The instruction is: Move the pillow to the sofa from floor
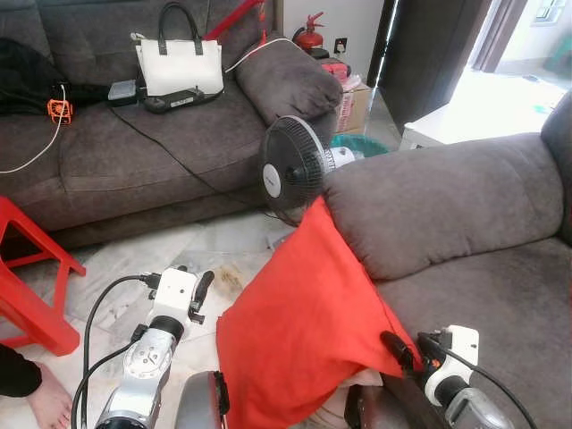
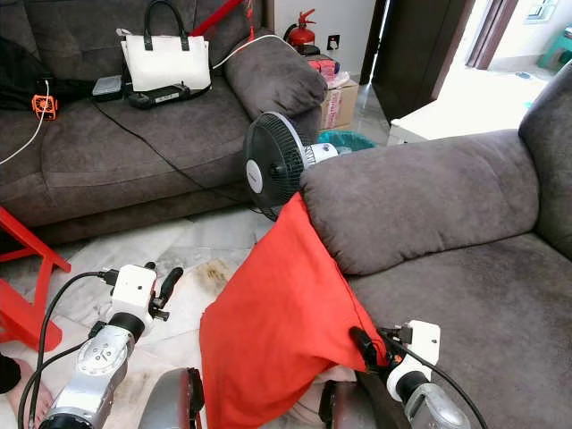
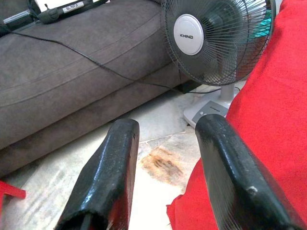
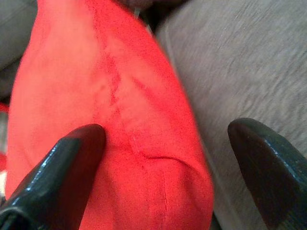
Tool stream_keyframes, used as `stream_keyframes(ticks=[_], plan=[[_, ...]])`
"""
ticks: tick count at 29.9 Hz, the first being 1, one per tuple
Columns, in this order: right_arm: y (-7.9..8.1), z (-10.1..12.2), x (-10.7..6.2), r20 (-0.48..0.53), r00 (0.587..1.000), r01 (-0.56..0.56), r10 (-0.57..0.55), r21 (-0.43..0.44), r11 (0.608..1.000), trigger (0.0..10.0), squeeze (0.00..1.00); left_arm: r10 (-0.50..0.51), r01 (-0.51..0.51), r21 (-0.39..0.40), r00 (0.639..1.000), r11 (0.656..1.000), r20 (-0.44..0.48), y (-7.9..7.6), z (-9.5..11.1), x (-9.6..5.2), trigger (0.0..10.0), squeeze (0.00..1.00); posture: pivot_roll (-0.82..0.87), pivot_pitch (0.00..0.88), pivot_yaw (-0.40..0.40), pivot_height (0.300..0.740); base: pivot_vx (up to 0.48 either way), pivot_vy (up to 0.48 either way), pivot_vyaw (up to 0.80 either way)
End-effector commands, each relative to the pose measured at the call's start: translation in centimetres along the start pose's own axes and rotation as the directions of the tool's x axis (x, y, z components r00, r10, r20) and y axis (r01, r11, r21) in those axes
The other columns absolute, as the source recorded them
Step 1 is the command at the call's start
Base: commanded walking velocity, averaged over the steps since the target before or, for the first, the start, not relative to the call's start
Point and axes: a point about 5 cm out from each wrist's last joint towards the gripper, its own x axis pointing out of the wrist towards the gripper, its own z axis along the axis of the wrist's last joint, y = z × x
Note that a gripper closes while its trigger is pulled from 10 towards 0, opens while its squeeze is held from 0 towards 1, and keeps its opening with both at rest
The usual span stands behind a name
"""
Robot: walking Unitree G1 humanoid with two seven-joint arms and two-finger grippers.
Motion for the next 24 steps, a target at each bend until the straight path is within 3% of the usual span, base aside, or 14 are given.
stream_keyframes(ticks=[1,17,24], plan=[[-0.1,-0.9,-0.1,-0.051,0.999,-0.001,0.0,-0.019,1.0,10.0,0.0,0.003,-0.003,-0.009,1.0,1.0,-0.003,0.2,0.0,0.1,10.0,0.0,0.08,0.0,-0.048,0.552,0.0,0.0,0.0],[0.7,-1.5,0.4,-0.099,0.993,-0.061,0.059,-0.017,0.998,10.0,0.0,-0.011,0.011,-0.01,1.0,1.0,-0.013,0.0,-0.2,0.1,10.0,0.0,0.09,0.0,-0.048,0.552,0.0,0.0,0.0],[1.4,-1.2,0.8,-0.028,0.997,-0.075,0.076,0.021,0.997,10.0,0.0,-0.015,0.015,-0.006,1.0,1.0,-0.011,-0.1,-0.2,0.2,10.0,0.0,0.09,0.0,-0.044,0.552,0.0,0.0,0.0]])
